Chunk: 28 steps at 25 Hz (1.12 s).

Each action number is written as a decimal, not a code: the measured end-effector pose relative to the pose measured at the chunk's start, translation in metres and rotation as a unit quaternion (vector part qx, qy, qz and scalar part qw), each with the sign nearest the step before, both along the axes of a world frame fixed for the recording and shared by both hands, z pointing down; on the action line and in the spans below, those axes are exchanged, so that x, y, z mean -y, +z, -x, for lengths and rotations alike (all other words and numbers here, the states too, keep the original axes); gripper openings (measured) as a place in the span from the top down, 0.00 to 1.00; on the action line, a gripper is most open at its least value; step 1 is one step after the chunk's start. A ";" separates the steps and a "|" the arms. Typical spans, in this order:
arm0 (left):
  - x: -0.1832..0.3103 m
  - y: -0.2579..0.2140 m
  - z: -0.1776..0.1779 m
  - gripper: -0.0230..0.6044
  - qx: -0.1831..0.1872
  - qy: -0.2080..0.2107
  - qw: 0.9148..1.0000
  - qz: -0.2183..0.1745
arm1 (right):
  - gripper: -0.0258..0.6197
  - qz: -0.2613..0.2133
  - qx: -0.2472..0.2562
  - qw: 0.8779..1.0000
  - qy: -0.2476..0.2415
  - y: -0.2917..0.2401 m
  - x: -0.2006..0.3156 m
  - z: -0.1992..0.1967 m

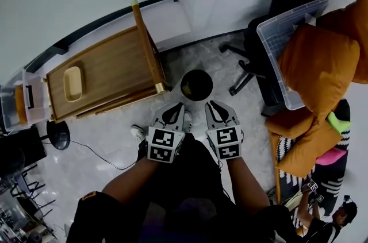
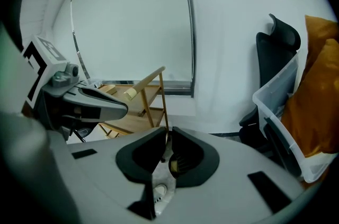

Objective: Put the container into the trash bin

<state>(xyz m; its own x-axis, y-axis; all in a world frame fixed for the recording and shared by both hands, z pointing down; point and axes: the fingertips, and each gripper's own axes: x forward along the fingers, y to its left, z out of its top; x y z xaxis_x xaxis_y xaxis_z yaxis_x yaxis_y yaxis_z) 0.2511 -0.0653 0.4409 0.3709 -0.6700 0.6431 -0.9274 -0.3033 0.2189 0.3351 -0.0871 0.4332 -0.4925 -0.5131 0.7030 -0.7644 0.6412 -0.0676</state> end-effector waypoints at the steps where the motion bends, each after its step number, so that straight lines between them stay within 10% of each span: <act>1: 0.000 -0.004 0.004 0.95 -0.001 -0.003 1.000 -0.005 | 0.88 -0.003 0.002 1.000 -0.004 -0.004 -0.001 0.005; 28: -0.128 -0.081 0.340 0.95 0.032 -0.223 0.972 -0.062 | 0.87 -0.072 0.028 0.959 -0.271 -0.106 -0.121 0.362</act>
<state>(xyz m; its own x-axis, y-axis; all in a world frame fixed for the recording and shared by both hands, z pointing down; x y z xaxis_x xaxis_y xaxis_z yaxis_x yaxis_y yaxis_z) -0.0893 0.0627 0.3597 -0.0130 -0.8288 0.5594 -0.9831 0.1127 0.1441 -0.0271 0.0336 0.3269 -0.7499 -0.2605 0.6081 -0.3133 0.9494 0.0204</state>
